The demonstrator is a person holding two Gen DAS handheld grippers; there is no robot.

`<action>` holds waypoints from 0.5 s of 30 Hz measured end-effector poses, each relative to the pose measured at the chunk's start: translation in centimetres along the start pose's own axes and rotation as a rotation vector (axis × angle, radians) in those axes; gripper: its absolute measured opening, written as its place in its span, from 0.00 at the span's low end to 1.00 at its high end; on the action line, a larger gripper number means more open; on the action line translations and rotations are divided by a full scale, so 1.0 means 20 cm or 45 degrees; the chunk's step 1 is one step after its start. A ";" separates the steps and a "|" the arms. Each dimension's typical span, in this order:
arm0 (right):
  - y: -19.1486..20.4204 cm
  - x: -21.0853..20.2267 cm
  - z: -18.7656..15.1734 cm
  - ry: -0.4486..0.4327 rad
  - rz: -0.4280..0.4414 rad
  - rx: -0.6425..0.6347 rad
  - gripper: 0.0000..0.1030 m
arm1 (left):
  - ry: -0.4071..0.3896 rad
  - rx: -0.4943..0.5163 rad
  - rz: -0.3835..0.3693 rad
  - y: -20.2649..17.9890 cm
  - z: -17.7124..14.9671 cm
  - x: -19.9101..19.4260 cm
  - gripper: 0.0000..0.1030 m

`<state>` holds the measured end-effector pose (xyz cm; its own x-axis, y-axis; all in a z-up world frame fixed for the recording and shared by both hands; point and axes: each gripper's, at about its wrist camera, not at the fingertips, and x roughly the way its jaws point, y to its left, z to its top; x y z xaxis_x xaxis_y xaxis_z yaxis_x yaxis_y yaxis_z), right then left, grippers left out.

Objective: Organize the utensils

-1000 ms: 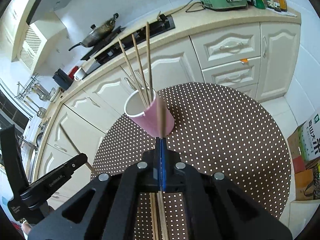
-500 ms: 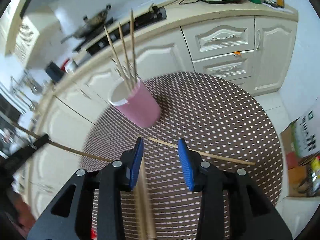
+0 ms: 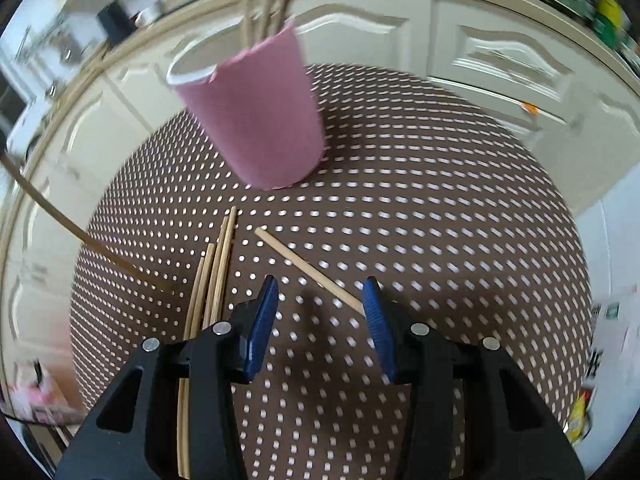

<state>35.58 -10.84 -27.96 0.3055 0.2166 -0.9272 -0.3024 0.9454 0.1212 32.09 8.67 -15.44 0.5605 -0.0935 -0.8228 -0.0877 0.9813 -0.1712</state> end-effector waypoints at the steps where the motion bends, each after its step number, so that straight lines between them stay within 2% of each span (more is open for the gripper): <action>1: 0.02 0.05 0.01 0.043 -0.034 -0.020 0.23 | 0.004 -0.004 -0.003 0.00 0.01 0.01 0.06; 2: 0.03 0.06 0.02 0.031 -0.061 -0.033 0.21 | 0.007 -0.007 -0.005 0.01 0.02 0.02 0.06; 3: 0.03 0.06 0.02 0.030 -0.056 -0.033 0.11 | 0.008 -0.010 -0.004 0.02 0.02 0.02 0.06; 5: 0.03 0.07 0.03 0.046 -0.010 0.007 0.06 | 0.013 -0.015 -0.006 0.02 0.04 0.03 0.06; 9: -0.03 0.05 0.03 0.042 0.028 0.124 0.05 | 0.008 -0.011 -0.002 0.01 0.07 0.04 0.06; 11: -0.06 -0.02 0.04 -0.015 0.076 0.209 0.05 | 0.005 -0.005 -0.004 0.01 0.08 0.04 0.06; 15: -0.07 -0.18 0.05 -0.122 0.093 0.279 0.05 | 0.001 0.006 -0.011 -0.01 0.08 0.02 0.06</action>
<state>35.86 -12.68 -24.51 0.3773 0.2983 -0.8767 -0.1267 0.9544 0.2703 33.77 8.79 -14.90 0.5608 -0.1022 -0.8216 -0.0789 0.9813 -0.1758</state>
